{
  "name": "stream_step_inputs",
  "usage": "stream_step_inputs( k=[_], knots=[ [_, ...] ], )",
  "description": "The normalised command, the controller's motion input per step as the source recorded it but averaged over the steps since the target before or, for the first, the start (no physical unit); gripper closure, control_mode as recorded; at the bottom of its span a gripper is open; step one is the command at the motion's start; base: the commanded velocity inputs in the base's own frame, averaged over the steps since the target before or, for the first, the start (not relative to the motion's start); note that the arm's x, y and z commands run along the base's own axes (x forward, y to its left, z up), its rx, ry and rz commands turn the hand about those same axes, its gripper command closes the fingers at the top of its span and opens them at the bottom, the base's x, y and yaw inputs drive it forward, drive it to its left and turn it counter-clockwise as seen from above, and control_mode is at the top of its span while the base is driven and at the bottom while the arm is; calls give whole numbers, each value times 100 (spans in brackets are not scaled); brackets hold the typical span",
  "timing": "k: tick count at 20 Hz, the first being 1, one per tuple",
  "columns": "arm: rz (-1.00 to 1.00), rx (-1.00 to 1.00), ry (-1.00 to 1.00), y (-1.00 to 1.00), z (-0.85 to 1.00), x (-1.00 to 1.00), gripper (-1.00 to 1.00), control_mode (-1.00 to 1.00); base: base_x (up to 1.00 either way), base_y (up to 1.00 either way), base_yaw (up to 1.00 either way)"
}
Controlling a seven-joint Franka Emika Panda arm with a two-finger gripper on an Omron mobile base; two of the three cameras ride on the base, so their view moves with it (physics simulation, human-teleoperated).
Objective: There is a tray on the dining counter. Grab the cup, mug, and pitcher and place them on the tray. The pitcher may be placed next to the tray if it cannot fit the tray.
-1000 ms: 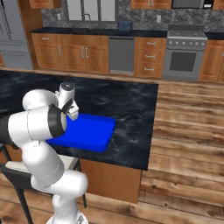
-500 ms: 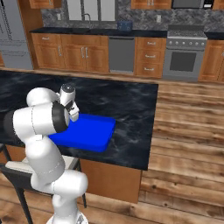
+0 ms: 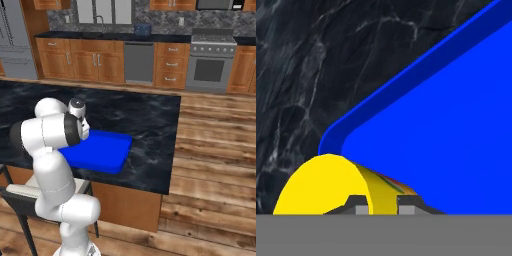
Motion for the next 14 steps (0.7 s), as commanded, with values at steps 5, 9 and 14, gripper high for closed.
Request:
stream_step_inputs(
  k=[5, 9, 14],
  knots=[
    [0, 0, 0, 3, -2, 16, 100, -100, 0, 0, 0],
    [0, 0, 0, 0, -3, 15, 100, -100, 0, 0, 0],
    [0, 0, 0, 0, -7, 11, 100, -100, 0, 0, 0]
  ],
)
